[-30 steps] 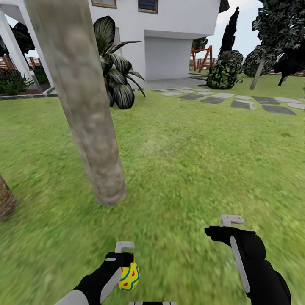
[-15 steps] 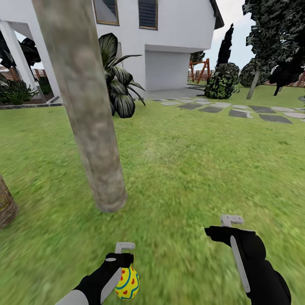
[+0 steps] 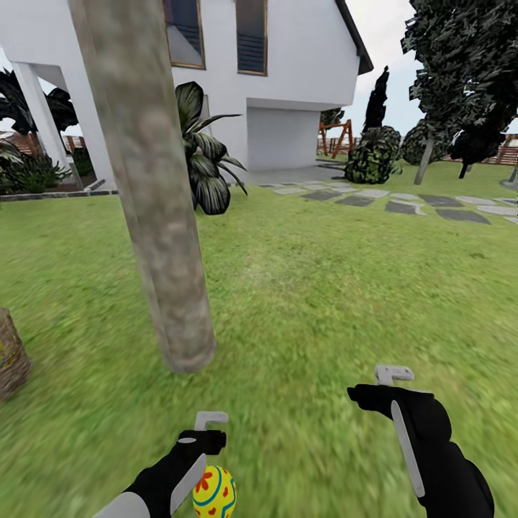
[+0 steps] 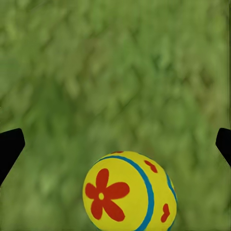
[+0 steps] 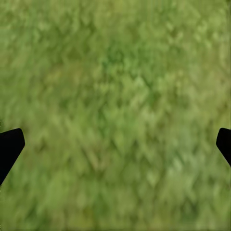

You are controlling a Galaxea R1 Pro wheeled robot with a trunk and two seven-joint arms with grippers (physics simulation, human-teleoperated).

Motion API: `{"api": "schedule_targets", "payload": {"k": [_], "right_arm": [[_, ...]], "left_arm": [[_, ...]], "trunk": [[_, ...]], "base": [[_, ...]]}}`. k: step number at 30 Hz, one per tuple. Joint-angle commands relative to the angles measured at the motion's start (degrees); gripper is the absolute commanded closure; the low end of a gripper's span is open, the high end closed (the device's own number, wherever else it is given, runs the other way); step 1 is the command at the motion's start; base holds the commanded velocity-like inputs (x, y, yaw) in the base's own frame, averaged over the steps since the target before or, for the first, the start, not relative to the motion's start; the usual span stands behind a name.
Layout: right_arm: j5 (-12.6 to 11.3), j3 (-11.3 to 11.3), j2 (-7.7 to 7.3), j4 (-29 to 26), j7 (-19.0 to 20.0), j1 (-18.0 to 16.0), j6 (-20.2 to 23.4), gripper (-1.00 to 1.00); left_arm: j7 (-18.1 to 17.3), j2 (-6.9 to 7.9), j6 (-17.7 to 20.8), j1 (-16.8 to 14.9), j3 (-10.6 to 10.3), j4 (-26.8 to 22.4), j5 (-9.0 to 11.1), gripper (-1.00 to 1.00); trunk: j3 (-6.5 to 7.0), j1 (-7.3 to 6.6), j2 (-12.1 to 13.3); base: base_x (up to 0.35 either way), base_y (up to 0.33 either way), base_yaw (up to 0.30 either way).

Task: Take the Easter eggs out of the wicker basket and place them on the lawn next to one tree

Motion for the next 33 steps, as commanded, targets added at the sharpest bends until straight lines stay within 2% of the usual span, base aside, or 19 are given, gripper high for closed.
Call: {"api": "schedule_targets", "payload": {"k": [1, 5, 11, 18, 33], "right_arm": [[0.51, -0.06, 0.05, -0.05, 0.35, -0.04, 0.25, -1.0], [0.51, -0.06, 0.05, -0.05, 0.35, -0.04, 0.22, -1.0], [0.51, 0.0, 0.05, -0.05, 0.35, -0.04, 0.19, -1.0], [0.51, 0.0, 0.05, -0.04, 0.35, -0.04, 0.19, -1.0], [0.59, 0.1, 0.05, -0.03, 0.35, -0.04, 0.26, -1.0]], "left_arm": [[0.54, 0.06, 0.2, -0.04, -0.47, -0.07, 0.56, -1.0], [0.53, 0.07, 0.22, -0.04, -0.55, -0.08, 0.56, -1.0], [0.51, 0.08, 0.19, -0.04, -0.56, -0.28, 0.56, -1.0], [0.58, 0.07, 0.12, -0.04, -0.81, -0.35, 0.56, -1.0], [0.56, 0.09, 0.13, -0.04, -0.49, -0.31, 0.56, -1.0]], "trunk": [[0.17, -0.03, -0.01], [0.98, -0.53, 0.84], [1.04, -0.53, 0.84], [1.28, -0.53, 0.84], [1.6, -0.53, 0.84]], "base": [[0.0, 0.0, 0.0], [0.0, 0.0, 0.0], [0.0, 0.0, 0.081], [-0.028, 0.003, 0.228], [-0.257, 0.124, 0.276]]}}
